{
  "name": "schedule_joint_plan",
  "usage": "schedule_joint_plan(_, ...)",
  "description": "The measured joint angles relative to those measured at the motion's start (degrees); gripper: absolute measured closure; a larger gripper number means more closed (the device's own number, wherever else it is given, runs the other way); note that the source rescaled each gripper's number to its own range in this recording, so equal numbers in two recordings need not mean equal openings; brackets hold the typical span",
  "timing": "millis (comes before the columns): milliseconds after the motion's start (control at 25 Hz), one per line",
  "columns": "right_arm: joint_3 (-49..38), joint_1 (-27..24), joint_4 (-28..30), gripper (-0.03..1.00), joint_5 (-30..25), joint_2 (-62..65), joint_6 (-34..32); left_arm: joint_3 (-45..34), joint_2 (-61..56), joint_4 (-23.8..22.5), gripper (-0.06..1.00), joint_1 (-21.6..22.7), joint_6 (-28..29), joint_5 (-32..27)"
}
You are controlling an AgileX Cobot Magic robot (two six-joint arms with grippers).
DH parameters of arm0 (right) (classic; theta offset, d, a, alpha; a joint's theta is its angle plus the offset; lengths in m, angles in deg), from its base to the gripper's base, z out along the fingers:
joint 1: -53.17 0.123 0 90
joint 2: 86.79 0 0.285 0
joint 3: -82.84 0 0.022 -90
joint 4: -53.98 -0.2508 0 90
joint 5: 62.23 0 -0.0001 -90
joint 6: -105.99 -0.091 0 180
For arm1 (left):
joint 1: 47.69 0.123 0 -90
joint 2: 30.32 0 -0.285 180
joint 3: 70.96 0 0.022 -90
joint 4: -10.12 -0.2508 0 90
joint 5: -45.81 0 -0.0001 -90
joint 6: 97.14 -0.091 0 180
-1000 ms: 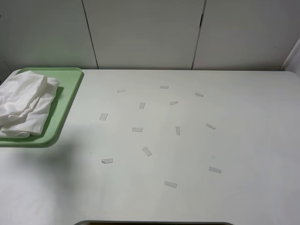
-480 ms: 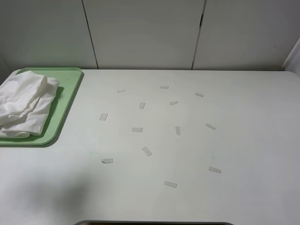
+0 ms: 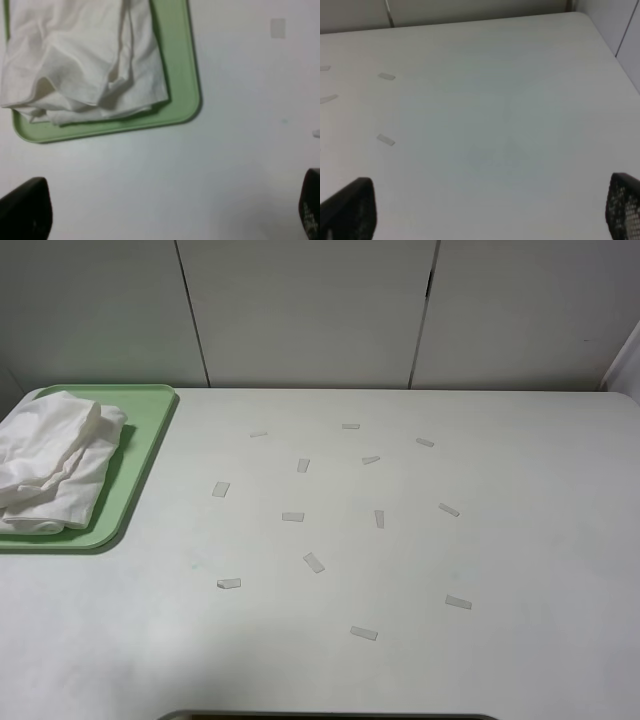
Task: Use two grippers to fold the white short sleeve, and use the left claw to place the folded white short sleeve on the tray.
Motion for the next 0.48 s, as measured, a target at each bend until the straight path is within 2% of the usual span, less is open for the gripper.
schedule_joint_plan(480,0.0,0.0,0.0,-0.03,0.0,0.0,0.0,-12.7,-16.2,2.2,-0.04,-0.5,0.1,-0.1)
